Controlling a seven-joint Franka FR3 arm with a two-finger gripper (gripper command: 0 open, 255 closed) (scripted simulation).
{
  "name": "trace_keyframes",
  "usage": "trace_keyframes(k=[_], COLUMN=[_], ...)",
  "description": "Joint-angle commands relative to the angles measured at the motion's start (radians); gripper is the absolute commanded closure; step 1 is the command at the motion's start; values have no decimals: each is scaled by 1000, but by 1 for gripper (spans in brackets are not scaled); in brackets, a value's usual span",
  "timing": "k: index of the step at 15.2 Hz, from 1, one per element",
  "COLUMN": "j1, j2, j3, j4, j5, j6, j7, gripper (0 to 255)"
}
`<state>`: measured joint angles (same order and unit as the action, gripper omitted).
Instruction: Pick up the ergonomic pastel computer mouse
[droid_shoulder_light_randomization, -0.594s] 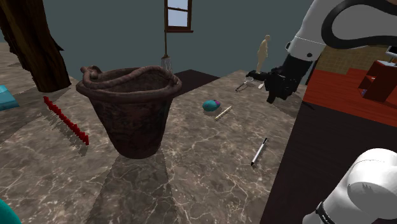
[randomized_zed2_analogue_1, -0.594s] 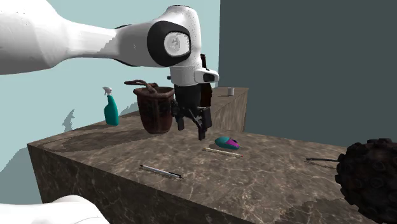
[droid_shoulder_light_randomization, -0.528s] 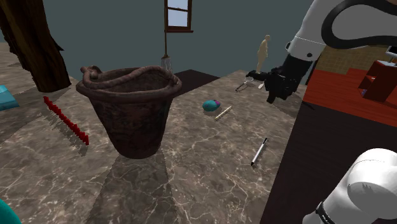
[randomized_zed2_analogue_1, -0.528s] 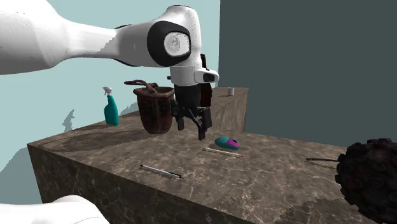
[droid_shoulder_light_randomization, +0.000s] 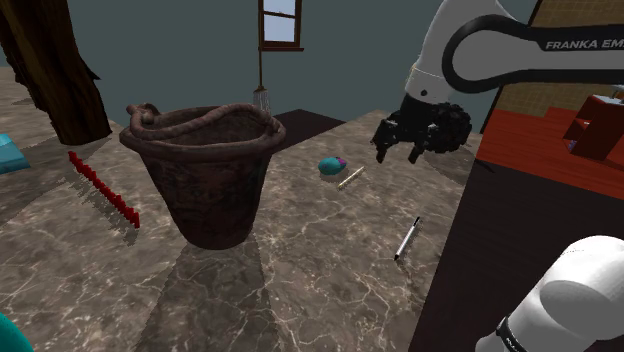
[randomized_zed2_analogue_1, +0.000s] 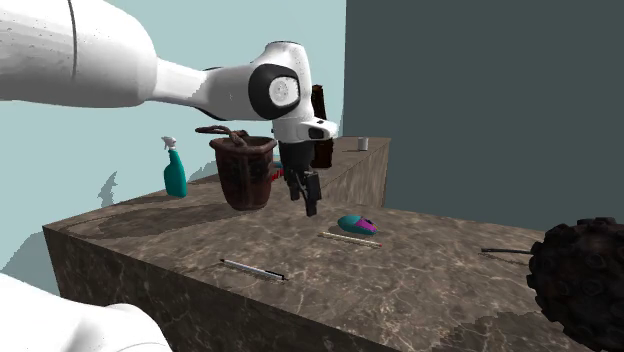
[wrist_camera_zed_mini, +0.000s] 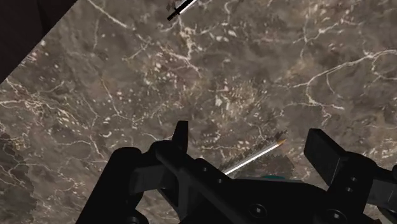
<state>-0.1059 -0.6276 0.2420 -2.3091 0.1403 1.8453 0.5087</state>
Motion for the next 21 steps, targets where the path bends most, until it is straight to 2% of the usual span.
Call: trace_keyframes(k=[1,6,12,17,21], j1=[-30,-120,-201,-201,-196], j2=[69,267,534,758,777], j3=[61,185,286,292,284], j4=[26,152,351,546,524], j5=[6,-42,-185,-327,-340], j6=[49,122,152,124,160], j7=[139,457,855,1164,1187], gripper=[0,0,0,0,0])
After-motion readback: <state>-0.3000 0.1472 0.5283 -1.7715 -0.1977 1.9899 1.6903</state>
